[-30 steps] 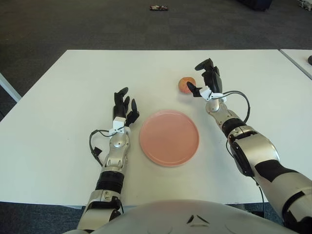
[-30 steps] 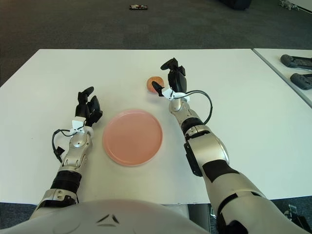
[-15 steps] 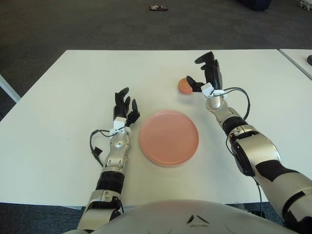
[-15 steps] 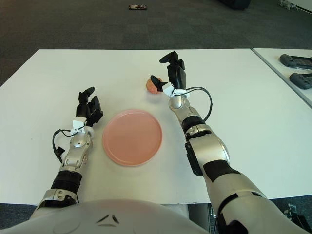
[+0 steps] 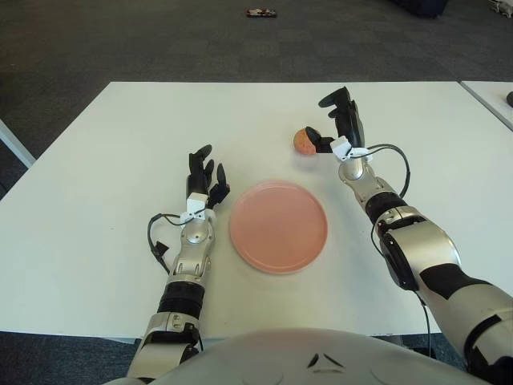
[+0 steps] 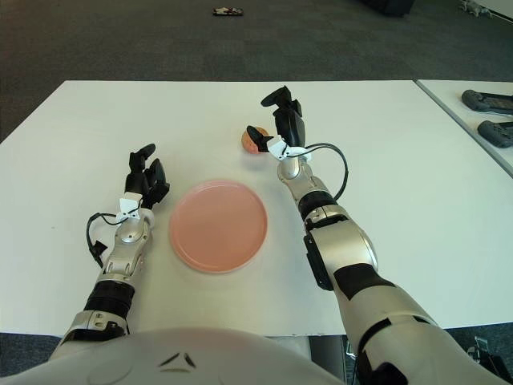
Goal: Put the apple into the plate.
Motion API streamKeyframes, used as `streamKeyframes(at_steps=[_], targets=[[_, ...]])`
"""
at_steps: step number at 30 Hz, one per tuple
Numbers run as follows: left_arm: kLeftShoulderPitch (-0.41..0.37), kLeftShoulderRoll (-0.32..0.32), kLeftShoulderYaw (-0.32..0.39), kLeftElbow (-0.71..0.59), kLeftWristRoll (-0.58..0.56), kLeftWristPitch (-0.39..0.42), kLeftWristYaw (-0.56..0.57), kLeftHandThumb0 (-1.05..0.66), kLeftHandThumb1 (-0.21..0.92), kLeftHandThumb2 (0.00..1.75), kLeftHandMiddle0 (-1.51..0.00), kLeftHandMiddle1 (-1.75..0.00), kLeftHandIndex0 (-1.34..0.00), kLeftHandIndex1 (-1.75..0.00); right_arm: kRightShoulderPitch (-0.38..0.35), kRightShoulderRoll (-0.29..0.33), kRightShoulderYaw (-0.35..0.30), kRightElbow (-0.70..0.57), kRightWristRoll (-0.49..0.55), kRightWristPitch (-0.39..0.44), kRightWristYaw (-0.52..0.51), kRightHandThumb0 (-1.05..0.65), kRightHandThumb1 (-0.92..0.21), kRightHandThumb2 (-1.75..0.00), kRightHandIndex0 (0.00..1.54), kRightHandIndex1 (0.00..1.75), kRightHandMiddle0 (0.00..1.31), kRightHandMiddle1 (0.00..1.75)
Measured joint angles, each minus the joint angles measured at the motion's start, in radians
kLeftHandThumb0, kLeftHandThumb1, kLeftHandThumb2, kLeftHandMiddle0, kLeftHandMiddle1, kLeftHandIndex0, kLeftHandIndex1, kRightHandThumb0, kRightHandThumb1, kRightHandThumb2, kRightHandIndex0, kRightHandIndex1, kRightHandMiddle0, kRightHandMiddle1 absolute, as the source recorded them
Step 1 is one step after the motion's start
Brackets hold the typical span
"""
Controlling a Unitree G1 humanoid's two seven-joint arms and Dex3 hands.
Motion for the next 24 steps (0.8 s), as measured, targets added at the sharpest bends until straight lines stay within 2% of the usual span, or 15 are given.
streamKeyframes(at_steps=[5,8,9,10,11,12,13,14,15,16,19,20,24], targets=[[0.000,0.000,0.000,0.001,0.000,0.000,0.000,-0.72,0.92,0.78,-0.44,-0.01,0.00,-0.91,0.000,0.000,0.003,0.012,-0.001,0.014,0.000,-0.43,-0.44,-1.16,1.11,1.75,0.51,1.75],[0.000,0.001,0.000,0.004,0.000,-0.001,0.001,-0.72,0.92,0.78,-0.44,-0.01,0.00,-0.91,-0.004,0.000,0.010,0.026,-0.006,0.026,0.005,-0.42,-0.53,-1.03,0.92,1.75,0.44,1.75],[0.000,0.001,0.001,0.004,0.000,-0.001,0.001,-0.72,0.92,0.78,-0.44,-0.01,0.00,-0.91,-0.006,0.000,0.013,0.031,-0.007,0.032,0.009,-0.41,-0.60,-0.95,0.74,1.75,0.40,1.75],[0.000,0.001,0.001,0.005,0.000,-0.001,0.001,-0.72,0.92,0.77,-0.44,-0.01,0.00,-0.91,-0.008,-0.001,0.017,0.035,-0.010,0.038,0.012,-0.47,-0.64,-0.87,0.59,1.68,0.32,1.72],[0.000,0.001,0.001,0.005,0.000,-0.001,0.002,-0.72,0.92,0.77,-0.44,-0.01,0.00,-0.92,-0.011,-0.002,0.023,0.039,-0.012,0.046,0.020,-0.57,-0.74,-0.70,0.38,1.56,0.20,1.69],[0.000,0.001,0.001,0.005,0.000,-0.001,0.002,-0.72,0.92,0.77,-0.44,-0.02,0.00,-0.92,-0.013,-0.003,0.029,0.043,-0.017,0.055,0.032,-0.65,-0.80,-0.57,0.24,1.31,0.13,1.47],[0.000,0.001,0.001,0.005,0.000,-0.001,0.002,-0.72,0.92,0.77,-0.44,-0.02,0.00,-0.92,-0.018,-0.005,0.035,0.047,-0.022,0.065,0.051,-0.70,-0.85,-0.49,0.15,1.15,0.08,1.32],[0.000,0.001,0.001,0.005,0.000,-0.001,0.002,-0.72,0.92,0.77,-0.45,-0.02,0.00,-0.92,-0.021,-0.008,0.041,0.050,-0.027,0.073,0.072,-0.77,-0.87,-0.43,0.10,0.94,0.05,1.08],[0.000,0.000,0.001,0.005,0.000,-0.001,0.002,-0.72,0.92,0.77,-0.45,-0.02,0.00,-0.92,-0.026,-0.010,0.048,0.055,-0.030,0.082,0.096,-0.80,-0.88,-0.41,0.08,0.87,0.04,1.00],[0.000,0.000,0.001,0.005,0.000,-0.001,0.002,-0.72,0.92,0.77,-0.45,-0.02,0.00,-0.92,-0.030,-0.011,0.052,0.058,-0.031,0.090,0.119,-0.87,-0.90,-0.38,0.05,0.67,0.03,0.76],[-0.001,0.001,0.001,0.007,0.000,-0.001,0.002,-0.72,0.92,0.77,-0.45,-0.02,0.00,-0.92,-0.042,-0.011,0.061,0.065,-0.035,0.110,0.160,-0.98,-0.91,-0.35,0.02,0.30,0.01,0.33],[-0.001,0.001,0.002,0.008,0.000,-0.001,0.002,-0.72,0.92,0.77,-0.45,-0.02,0.00,-0.92,-0.046,-0.011,0.064,0.067,-0.038,0.117,0.171,-1.01,-0.92,-0.34,0.01,0.20,0.00,0.22],[-0.001,0.001,0.002,0.010,0.000,-0.004,0.001,-0.72,0.92,0.77,-0.44,-0.01,0.00,-0.92,-0.064,-0.011,0.080,0.075,-0.048,0.140,0.180,-1.04,-0.92,-0.30,0.00,0.05,0.00,0.06]])
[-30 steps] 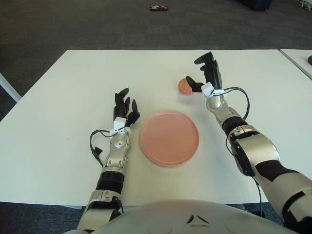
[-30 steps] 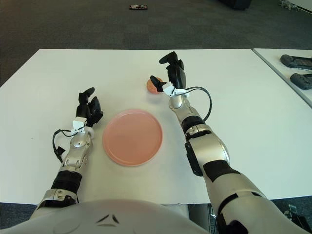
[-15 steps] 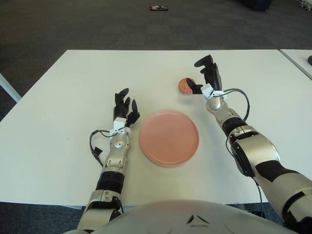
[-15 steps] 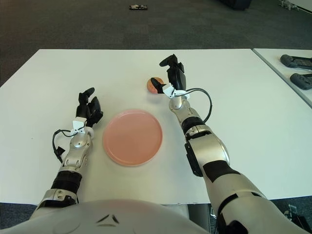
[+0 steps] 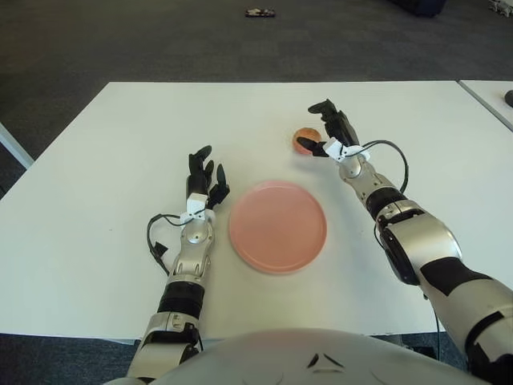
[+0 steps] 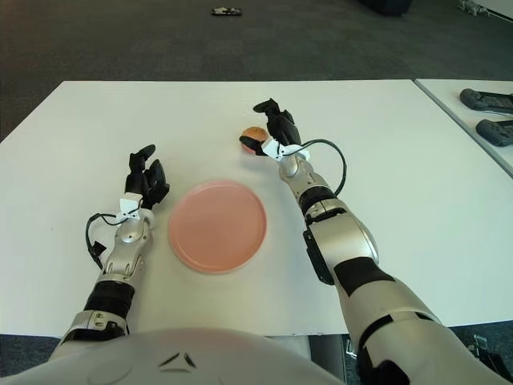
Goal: Put the apple into the plate.
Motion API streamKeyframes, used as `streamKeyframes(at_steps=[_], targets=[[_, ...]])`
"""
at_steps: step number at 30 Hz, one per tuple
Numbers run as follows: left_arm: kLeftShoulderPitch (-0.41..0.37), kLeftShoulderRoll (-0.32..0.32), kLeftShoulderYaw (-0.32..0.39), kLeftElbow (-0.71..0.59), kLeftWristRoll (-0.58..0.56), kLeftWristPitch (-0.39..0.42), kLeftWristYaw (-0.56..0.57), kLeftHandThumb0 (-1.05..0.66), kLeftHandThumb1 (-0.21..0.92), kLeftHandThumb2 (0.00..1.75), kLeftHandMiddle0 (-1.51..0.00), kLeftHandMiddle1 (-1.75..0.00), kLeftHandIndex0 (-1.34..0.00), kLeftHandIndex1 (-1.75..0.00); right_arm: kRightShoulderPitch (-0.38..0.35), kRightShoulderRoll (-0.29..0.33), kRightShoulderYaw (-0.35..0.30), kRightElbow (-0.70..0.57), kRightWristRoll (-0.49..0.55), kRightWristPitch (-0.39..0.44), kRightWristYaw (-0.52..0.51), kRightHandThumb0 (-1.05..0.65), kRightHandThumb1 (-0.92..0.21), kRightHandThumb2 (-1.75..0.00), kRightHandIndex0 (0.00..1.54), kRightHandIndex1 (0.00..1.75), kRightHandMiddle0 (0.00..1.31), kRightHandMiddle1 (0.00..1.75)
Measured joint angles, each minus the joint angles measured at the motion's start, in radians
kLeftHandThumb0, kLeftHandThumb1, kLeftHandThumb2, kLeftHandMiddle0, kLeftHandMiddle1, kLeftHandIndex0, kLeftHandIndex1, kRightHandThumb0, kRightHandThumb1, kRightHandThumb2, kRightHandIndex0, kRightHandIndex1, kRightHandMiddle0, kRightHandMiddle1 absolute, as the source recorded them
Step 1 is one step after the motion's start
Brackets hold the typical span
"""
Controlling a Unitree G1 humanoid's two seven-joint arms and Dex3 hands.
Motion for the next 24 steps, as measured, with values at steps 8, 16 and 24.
streamKeyframes(at_steps=[8,16,24], targets=[[0.000,0.004,0.000,0.003,0.001,-0.009,0.000,-0.73,0.92,0.78,-0.45,-0.02,0.00,-0.92,-0.020,0.003,0.021,0.010,-0.024,0.040,-0.013,-1.05,-0.92,-0.26,0.00,0.00,0.00,0.00],[0.000,0.007,0.000,0.003,0.001,-0.009,0.000,-0.72,0.92,0.78,-0.44,-0.01,0.00,-0.91,-0.032,0.008,0.026,0.024,-0.026,0.067,-0.013,-1.05,-0.92,-0.25,0.00,0.00,0.00,0.00],[0.000,0.007,0.000,0.002,0.001,-0.009,0.000,-0.71,0.92,0.77,-0.44,-0.01,0.00,-0.91,-0.045,0.013,0.026,0.039,-0.026,0.115,0.012,-1.05,-0.92,-0.27,0.00,0.00,0.00,0.00]])
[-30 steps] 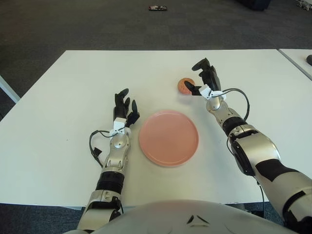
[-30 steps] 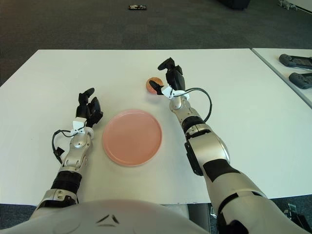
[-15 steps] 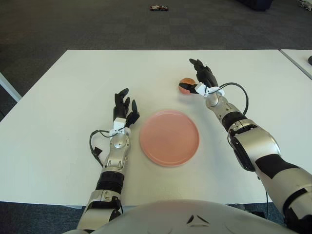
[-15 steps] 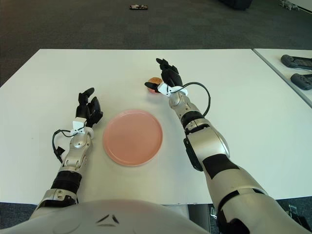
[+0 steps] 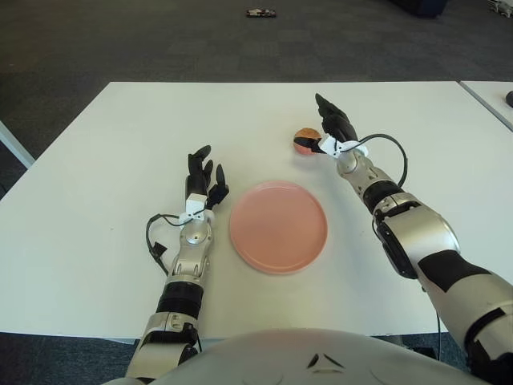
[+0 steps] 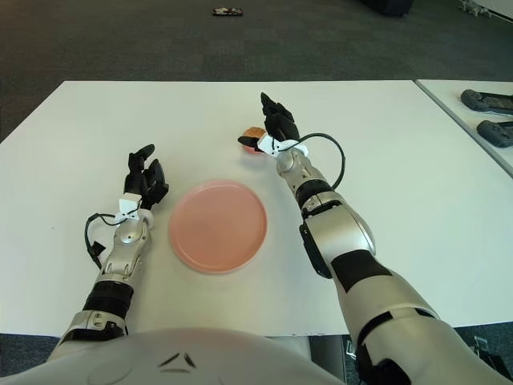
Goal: Put the apple into the plate.
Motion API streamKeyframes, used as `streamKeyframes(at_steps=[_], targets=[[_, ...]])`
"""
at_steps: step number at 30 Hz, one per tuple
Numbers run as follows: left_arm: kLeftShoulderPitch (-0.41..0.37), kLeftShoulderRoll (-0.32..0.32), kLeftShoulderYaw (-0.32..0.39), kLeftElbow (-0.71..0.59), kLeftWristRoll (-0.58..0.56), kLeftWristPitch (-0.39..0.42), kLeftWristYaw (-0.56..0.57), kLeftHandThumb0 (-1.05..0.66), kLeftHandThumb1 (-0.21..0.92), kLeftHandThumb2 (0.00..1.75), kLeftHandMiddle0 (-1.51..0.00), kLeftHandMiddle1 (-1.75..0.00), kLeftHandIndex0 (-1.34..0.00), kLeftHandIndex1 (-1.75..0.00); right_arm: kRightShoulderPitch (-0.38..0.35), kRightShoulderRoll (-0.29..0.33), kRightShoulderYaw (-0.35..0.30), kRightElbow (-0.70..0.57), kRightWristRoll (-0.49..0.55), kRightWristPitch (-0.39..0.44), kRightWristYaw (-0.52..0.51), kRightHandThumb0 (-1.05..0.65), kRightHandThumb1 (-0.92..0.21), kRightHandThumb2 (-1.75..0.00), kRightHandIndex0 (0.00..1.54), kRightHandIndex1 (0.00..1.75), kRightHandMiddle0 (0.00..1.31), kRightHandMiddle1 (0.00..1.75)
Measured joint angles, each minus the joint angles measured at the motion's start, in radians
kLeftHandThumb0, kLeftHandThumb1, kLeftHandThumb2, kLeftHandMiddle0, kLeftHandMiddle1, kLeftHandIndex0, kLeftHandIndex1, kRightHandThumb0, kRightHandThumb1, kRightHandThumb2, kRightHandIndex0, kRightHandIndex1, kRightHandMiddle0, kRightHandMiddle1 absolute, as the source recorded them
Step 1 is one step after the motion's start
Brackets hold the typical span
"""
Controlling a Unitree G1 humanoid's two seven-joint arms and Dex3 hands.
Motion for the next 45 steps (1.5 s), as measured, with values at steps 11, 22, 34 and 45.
streamKeyframes(at_steps=[11,22,34,45], targets=[[0.000,0.000,0.002,-0.002,-0.003,0.000,0.000,-0.70,0.92,0.78,-0.43,-0.01,0.00,-0.90,-0.017,0.004,-0.011,0.011,0.003,0.057,0.015,-1.05,-0.92,-0.39,0.00,0.00,0.00,0.00],[0.000,-0.001,0.004,-0.002,-0.006,0.000,0.000,-0.70,0.92,0.77,-0.43,-0.01,0.00,-0.93,-0.056,0.024,0.002,0.033,-0.012,0.148,0.038,-1.05,-0.92,-0.47,0.00,0.00,0.00,0.00],[-0.001,0.001,0.008,0.002,-0.007,0.000,0.000,-0.71,0.92,0.77,-0.45,-0.02,0.00,-0.92,-0.056,0.076,0.031,0.045,-0.037,0.197,0.048,-1.05,-0.92,-0.46,0.00,0.00,0.00,0.00],[-0.002,0.000,0.007,0.004,-0.006,0.000,0.000,-0.72,0.92,0.78,-0.45,-0.01,0.00,-0.91,-0.056,0.105,0.082,0.052,-0.089,0.234,0.058,-1.05,-0.92,-0.54,0.00,0.00,0.01,0.00]])
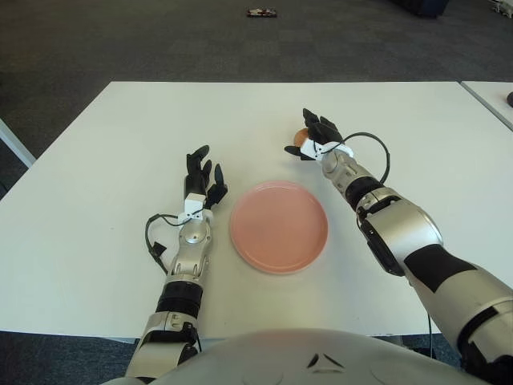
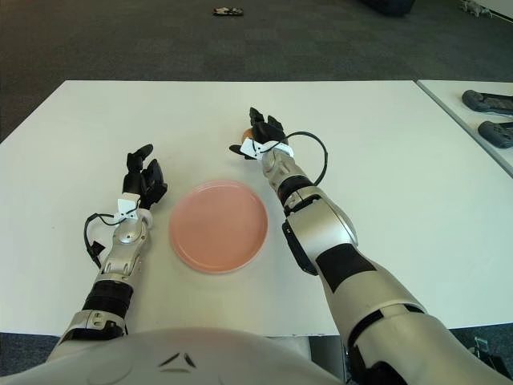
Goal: Put the apple into the plate.
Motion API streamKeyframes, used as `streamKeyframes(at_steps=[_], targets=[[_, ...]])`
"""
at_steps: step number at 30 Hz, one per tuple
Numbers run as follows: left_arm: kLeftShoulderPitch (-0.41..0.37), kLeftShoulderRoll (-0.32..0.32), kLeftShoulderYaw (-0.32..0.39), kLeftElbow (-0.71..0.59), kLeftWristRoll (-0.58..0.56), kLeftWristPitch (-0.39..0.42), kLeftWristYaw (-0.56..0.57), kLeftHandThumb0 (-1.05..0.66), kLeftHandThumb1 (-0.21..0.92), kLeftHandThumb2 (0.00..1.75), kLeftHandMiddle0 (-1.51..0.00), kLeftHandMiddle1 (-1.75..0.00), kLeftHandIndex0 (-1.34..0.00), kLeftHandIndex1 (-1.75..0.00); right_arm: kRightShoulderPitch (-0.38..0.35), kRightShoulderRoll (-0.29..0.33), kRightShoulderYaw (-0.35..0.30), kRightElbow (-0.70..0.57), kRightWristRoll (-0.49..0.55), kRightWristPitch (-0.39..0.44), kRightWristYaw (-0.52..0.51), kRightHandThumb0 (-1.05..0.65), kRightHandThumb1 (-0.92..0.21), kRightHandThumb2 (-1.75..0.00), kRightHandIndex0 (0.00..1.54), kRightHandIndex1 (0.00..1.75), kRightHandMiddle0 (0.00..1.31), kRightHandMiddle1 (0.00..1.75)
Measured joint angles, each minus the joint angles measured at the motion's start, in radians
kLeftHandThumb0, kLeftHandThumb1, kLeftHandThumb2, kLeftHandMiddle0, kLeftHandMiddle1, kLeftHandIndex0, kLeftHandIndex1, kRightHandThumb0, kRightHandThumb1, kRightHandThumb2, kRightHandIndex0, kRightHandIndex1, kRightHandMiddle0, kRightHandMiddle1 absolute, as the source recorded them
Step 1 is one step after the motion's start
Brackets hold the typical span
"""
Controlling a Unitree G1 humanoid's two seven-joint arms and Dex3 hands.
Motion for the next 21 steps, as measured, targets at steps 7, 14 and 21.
streamKeyframes(at_steps=[7,14,21], targets=[[0.000,-0.004,-0.002,-0.003,0.001,0.000,0.000,-0.73,0.92,0.78,-0.45,-0.02,0.00,-0.92,0.001,0.009,0.040,0.004,-0.041,0.017,0.013,-1.05,-0.92,-0.58,0.00,0.00,0.02,0.01],[0.000,-0.006,-0.002,-0.002,0.002,0.000,0.002,-0.73,0.92,0.78,-0.45,-0.02,0.00,-0.92,0.001,0.009,0.059,0.004,-0.060,0.024,0.028,-1.05,-0.92,-0.60,0.00,0.00,0.02,0.02],[0.000,-0.008,-0.002,-0.002,0.004,-0.001,0.003,-0.72,0.92,0.78,-0.45,-0.02,0.00,-0.92,0.001,0.009,0.065,0.004,-0.070,0.025,0.044,-1.05,-0.92,-0.60,0.00,0.00,0.02,0.03]])
